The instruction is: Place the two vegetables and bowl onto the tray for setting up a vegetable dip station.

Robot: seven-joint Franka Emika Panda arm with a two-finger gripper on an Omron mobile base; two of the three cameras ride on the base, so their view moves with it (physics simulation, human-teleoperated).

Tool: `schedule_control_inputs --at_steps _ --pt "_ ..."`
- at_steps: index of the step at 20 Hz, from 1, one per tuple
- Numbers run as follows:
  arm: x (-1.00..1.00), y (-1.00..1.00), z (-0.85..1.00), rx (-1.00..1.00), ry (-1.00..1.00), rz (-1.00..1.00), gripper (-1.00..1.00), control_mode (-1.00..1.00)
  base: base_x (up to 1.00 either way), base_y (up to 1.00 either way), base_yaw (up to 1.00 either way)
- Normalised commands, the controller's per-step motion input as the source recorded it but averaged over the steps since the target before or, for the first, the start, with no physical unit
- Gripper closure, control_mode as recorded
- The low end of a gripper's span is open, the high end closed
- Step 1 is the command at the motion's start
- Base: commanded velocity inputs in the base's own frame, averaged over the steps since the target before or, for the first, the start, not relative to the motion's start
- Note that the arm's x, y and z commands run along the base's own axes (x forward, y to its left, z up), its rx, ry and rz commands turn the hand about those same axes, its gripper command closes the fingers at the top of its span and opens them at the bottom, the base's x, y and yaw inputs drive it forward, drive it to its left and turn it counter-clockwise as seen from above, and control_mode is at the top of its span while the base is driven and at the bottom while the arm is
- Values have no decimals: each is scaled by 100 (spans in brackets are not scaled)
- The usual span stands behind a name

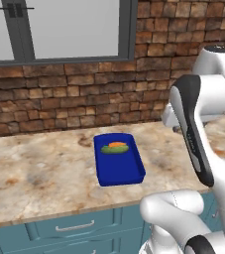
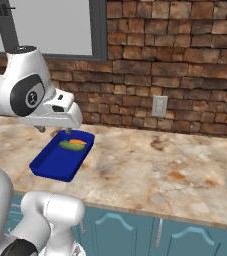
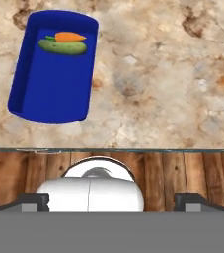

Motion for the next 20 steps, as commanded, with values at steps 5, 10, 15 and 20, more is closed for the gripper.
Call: schedule_control_inputs --at_steps 5,10,15,20 --pt "-21 -1 0 3 0 -15 -100 -100 0 0 0" --pt "-19 0 0 1 0 -19 -100 -100 0 0 0" --pt "-1 0 0 0 0 -7 -100 -100 0 0 0" --pt "11 -1 0 0 0 4 -100 -100 0 0 0"
